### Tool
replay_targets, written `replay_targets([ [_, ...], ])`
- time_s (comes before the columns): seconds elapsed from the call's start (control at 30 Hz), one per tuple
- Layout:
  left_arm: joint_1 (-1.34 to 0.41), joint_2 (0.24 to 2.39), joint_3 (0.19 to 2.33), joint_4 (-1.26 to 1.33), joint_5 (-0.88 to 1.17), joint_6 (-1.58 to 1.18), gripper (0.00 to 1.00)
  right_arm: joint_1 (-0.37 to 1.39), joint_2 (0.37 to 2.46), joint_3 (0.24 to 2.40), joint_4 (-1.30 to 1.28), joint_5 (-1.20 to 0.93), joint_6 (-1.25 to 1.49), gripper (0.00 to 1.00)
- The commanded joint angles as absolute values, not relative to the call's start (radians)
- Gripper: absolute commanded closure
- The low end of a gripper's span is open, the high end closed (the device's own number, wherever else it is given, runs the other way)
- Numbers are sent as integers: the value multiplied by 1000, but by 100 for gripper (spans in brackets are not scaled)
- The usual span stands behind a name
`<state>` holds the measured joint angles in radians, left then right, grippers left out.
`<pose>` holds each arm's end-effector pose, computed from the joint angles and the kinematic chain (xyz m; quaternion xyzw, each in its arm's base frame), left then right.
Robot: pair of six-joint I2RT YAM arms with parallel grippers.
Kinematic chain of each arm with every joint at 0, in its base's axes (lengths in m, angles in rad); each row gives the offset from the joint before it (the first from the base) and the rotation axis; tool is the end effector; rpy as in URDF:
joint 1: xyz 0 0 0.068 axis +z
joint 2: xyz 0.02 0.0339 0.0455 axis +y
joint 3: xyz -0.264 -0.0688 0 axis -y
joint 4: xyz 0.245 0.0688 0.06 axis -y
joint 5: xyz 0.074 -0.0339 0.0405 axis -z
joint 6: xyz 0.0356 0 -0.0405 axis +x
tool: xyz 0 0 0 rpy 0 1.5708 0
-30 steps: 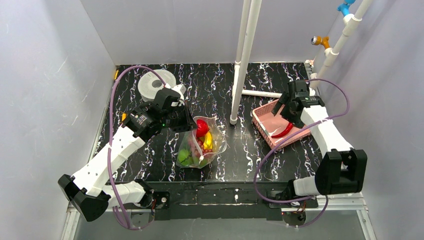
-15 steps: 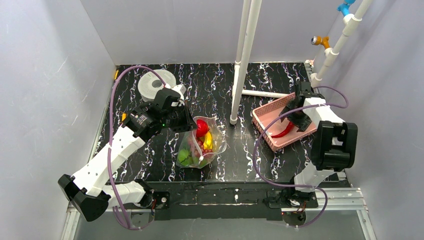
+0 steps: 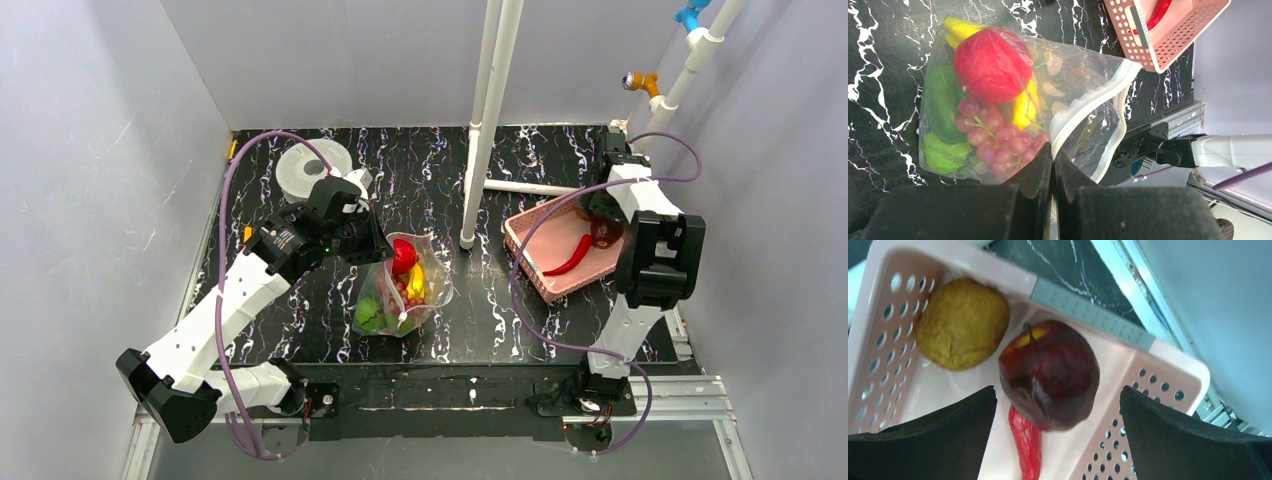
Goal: Place the food in the zip-top bag and seal the zipper
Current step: Pick up the fake fruit from the bin.
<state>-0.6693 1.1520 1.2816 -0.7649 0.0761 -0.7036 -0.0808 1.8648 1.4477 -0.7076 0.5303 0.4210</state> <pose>0.1834 -0.1485 0.3809 0.0019 0.8921 -0.3118 0.3270 0.3873 -0.0494 0.2273 0.2898 0.8973 -0.2157 0.2537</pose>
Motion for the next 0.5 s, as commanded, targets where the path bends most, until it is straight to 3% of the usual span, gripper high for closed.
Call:
replay_targets([
  [0.0, -667, 1142, 1295, -779, 91, -698, 100, -95, 1947, 1536, -727, 602, 371, 2],
  [0.17, -667, 1136, 1293, -781, 89, -699, 100, -95, 2001, 1549, -719, 577, 366, 6],
  [0.3, -666, 1131, 1294, -787, 86, -698, 100, -95, 2016, 1544, -708, 567, 352, 16],
  [0.47, -666, 1132, 1294, -788, 86, -702, 100, -94, 1986, 1524, -682, 535, 332, 46],
])
